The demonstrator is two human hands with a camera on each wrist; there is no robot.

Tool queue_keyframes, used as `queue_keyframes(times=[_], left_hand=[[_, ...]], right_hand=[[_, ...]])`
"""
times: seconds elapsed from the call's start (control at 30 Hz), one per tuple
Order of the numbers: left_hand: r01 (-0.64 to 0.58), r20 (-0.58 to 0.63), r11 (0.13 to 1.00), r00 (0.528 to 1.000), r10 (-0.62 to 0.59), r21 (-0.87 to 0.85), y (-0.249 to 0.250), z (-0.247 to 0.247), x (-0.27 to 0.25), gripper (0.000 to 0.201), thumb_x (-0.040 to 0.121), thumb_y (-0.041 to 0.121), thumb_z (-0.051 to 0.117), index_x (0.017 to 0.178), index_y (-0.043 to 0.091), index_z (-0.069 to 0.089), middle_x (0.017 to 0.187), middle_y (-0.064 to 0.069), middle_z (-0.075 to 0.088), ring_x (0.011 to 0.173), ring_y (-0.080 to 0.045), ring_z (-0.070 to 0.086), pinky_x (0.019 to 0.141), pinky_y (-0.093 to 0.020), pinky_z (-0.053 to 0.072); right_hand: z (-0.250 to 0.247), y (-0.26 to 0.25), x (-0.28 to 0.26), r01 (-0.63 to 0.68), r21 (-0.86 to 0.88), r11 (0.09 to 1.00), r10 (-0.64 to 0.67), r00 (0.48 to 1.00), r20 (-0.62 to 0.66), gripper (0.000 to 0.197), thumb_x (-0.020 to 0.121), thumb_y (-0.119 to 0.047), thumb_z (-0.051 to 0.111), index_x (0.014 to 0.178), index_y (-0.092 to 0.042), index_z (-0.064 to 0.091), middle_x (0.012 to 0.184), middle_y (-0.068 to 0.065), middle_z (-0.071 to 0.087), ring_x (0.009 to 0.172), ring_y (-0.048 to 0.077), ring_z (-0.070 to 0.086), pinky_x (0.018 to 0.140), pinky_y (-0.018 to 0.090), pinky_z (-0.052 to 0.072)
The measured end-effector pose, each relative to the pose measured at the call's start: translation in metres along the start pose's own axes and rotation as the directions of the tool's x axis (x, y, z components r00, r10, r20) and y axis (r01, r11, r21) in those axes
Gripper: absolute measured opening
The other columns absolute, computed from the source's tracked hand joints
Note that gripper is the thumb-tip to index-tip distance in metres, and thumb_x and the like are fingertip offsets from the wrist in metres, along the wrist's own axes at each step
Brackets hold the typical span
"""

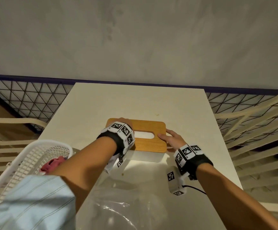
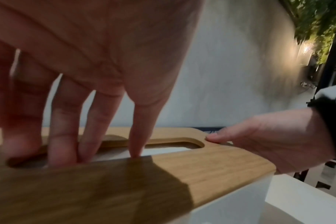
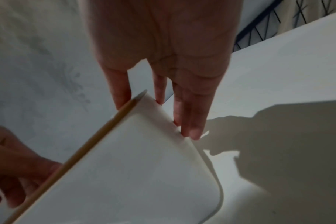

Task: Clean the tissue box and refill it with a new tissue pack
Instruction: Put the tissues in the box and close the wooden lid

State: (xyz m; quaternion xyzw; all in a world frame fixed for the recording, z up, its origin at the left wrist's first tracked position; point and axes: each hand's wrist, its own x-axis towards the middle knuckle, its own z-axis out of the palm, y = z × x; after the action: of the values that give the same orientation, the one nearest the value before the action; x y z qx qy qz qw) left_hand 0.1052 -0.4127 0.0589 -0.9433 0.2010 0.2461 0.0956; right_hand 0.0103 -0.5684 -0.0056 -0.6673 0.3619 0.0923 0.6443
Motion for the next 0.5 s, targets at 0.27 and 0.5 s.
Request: queue_keyframes(times=[0.27,0.5], left_hand=[[-0.063,0.006,0.985,0.998,0.063,0.162,0.034,-0.002,-0.011,0.034,0.081,0.027,0.060,0.107,0.006,0.063,0.107,-0.015,0.068,0.097,-0.033,0.066,0.085,-0.046,0.055],[0.016,-0.023,0.992,1.000,-0.013,0.125,0.039,0.003,0.006,0.021,0.089,0.028,0.051,0.091,0.010,0.061,0.085,-0.007,0.063,0.077,-0.025,0.064,0.080,-0.034,0.054]], right_hand=[[-0.009,0.001,0.003,-0.001,-0.034,0.999,0.004,0.997,0.073,0.060,0.084,-0.032,0.063,0.138,-0.023,0.038,0.101,0.004,0.059,0.085,0.018,0.053,0.060,0.026,0.043],[-0.010,0.005,0.009,0.029,-0.092,0.995,-0.019,0.995,0.100,0.064,0.085,-0.039,0.059,0.141,-0.024,0.031,0.124,0.007,0.056,0.094,0.021,0.052,0.082,0.032,0.041]])
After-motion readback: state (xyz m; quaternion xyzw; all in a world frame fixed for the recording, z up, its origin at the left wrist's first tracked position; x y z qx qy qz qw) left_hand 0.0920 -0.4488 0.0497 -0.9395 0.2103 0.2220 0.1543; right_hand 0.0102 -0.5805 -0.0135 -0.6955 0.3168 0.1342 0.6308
